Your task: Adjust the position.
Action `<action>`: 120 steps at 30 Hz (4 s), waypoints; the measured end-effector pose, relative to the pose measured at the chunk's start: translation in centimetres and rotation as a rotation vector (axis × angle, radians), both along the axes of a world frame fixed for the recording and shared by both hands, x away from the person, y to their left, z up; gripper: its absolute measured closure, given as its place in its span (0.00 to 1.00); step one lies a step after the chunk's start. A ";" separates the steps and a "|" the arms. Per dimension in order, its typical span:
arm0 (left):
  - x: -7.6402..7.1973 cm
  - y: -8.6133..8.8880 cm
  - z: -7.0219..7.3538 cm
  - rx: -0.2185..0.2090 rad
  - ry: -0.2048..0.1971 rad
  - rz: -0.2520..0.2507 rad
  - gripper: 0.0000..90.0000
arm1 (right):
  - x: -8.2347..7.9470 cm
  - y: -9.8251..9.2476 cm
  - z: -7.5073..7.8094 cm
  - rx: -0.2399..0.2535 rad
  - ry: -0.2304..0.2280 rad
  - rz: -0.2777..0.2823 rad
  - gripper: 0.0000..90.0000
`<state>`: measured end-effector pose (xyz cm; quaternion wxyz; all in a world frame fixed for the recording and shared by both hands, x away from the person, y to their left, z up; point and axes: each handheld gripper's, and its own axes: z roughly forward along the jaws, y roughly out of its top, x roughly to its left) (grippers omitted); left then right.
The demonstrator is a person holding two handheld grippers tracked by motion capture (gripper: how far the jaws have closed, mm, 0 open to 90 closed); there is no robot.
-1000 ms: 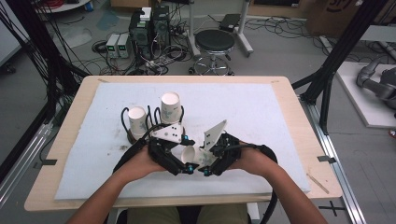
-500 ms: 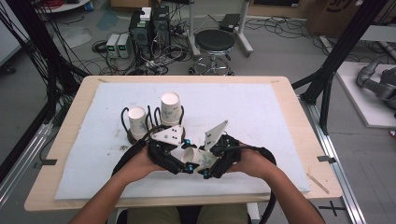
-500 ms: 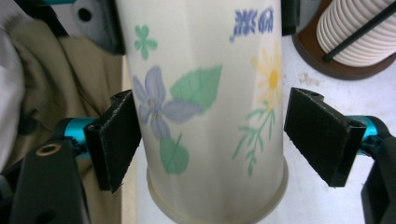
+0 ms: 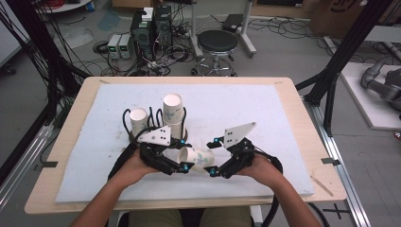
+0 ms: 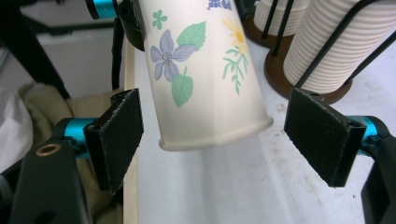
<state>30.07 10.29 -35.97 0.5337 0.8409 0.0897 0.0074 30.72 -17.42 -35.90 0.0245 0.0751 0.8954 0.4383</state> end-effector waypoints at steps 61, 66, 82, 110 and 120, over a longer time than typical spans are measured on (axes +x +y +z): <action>-1.2 1.1 -1.8 -0.284 -0.040 -0.046 0.41 | -1.3 -0.8 -3.8 0.348 0.072 -0.019 0.23; -1.2 1.2 -1.9 -0.299 -0.032 -0.049 0.41 | -1.3 -0.9 -3.9 0.369 0.078 0.012 0.30; -1.4 1.3 -2.4 -0.278 -0.022 -0.040 0.40 | -1.2 -1.2 -3.9 0.387 0.095 0.036 0.38; -1.4 1.4 -0.9 -0.011 -0.030 0.052 0.17 | -0.2 -1.1 -1.4 0.122 0.049 0.015 0.37; -1.2 1.2 -0.6 0.040 -0.040 0.053 0.18 | 0.2 0.2 0.6 -0.046 0.023 0.041 0.37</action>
